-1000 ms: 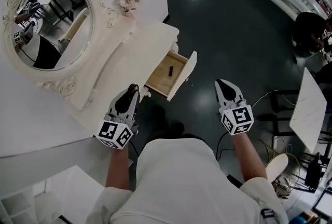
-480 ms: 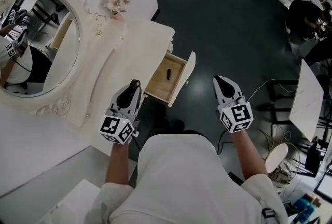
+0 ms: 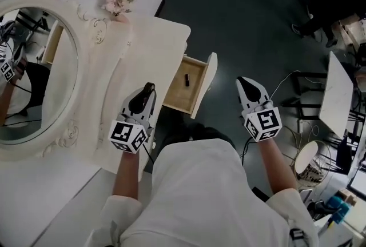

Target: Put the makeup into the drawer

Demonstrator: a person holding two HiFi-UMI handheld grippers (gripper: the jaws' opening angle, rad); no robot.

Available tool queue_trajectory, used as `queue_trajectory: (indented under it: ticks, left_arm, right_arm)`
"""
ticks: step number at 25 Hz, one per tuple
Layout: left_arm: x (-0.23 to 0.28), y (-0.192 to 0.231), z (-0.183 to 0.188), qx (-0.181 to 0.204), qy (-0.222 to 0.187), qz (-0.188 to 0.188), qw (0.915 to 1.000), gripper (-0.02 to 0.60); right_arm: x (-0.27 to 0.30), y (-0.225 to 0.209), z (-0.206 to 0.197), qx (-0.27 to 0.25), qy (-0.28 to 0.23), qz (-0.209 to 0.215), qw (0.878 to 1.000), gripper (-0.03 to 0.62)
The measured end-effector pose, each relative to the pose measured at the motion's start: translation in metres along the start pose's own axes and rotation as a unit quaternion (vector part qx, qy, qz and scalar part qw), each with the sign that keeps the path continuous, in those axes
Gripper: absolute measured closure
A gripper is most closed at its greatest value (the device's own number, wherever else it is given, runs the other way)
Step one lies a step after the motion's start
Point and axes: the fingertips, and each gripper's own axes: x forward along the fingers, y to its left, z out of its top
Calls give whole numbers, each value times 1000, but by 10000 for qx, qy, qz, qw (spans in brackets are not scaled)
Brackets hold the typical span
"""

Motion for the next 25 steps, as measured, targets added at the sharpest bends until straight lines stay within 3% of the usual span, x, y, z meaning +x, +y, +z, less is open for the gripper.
queue_trajectory:
  ticks: [12, 19, 25]
  left_arm:
    - [31, 9, -34, -258, 413, -199, 9986, 505]
    - [54, 4, -57, -418, 706, 41, 9966, 505]
    - [76, -5, -92, -681, 1042, 374, 9915, 505]
  right_arm:
    - [27, 1, -10, -19, 333, 56, 9994, 565]
    - [59, -11, -23, -58, 504, 493, 9975, 565]
    - [87, -19, -40, -519, 735, 1054, 9903, 565]
